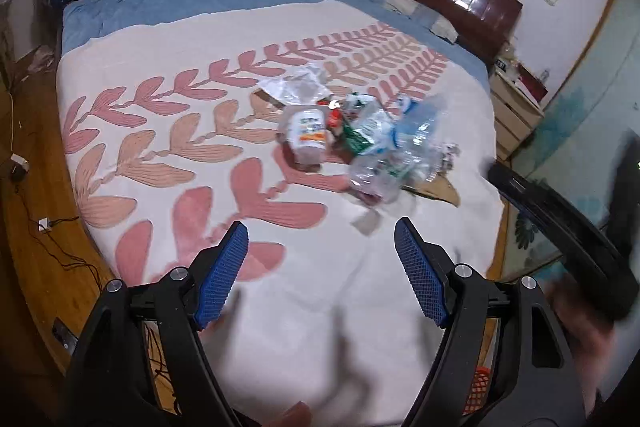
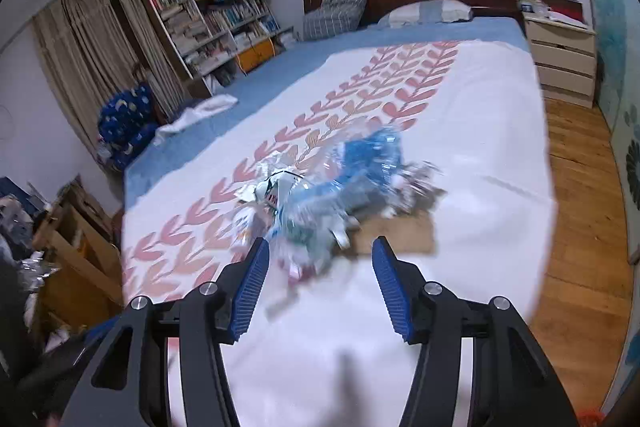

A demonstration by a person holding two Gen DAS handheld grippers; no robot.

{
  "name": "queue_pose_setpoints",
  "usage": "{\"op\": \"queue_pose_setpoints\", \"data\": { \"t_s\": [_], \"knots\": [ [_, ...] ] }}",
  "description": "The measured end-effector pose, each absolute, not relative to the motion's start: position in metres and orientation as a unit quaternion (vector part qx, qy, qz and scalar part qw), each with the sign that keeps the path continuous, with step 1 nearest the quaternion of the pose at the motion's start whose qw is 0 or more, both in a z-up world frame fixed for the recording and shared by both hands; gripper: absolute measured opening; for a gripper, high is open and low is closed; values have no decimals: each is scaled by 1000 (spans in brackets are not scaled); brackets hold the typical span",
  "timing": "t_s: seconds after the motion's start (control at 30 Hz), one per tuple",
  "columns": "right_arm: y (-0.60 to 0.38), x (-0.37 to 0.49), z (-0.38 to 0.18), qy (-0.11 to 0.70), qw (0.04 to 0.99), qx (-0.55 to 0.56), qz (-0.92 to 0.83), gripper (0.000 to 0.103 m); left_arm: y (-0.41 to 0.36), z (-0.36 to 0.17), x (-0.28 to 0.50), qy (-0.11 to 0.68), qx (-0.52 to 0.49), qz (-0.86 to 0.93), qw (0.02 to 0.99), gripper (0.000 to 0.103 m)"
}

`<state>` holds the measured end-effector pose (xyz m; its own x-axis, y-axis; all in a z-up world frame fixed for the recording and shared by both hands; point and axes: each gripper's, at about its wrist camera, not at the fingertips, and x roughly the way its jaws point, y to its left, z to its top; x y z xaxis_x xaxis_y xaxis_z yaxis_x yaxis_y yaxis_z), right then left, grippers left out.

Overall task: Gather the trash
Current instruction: 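Grasp the yogurt cup with the left tool while the right grasps a plastic bag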

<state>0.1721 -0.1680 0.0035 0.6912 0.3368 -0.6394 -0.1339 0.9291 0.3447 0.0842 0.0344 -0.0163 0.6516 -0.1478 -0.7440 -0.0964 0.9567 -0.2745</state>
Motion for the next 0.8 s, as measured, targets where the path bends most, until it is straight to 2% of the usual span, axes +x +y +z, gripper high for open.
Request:
{"op": "queue_pose_setpoints", "data": {
  "t_s": [0.1,0.13,0.17,0.2,0.23,0.4,0.5,0.57,0.67,0.8],
  "knots": [
    [-146,227,-25,407,891,160,125,54,52,-22,89,425,-155,-10,892,76],
    [-148,236,-32,412,886,171,127,47,58,-24,93,427,-161,-9,890,76],
    [-149,250,-40,419,878,186,137,23,62,-25,97,429,-166,-6,888,76],
    [-147,259,-43,423,875,188,141,10,65,-26,102,430,-169,-5,887,76],
    [-145,262,-44,423,876,182,141,4,67,-27,108,430,-171,-4,886,76],
    [-161,226,-18,346,897,216,172,3,74,-47,139,443,-187,-9,877,76],
    [-178,182,6,287,905,241,201,3,74,-64,158,457,-220,-22,861,77],
    [-191,143,20,264,907,251,211,3,64,-67,173,462,-202,-4,863,80],
    [-214,95,29,253,906,256,221,3,43,-69,196,442,-154,10,884,83],
    [-235,38,30,257,914,229,213,3,31,-86,225,459,-142,13,877,83]
  ]
}}
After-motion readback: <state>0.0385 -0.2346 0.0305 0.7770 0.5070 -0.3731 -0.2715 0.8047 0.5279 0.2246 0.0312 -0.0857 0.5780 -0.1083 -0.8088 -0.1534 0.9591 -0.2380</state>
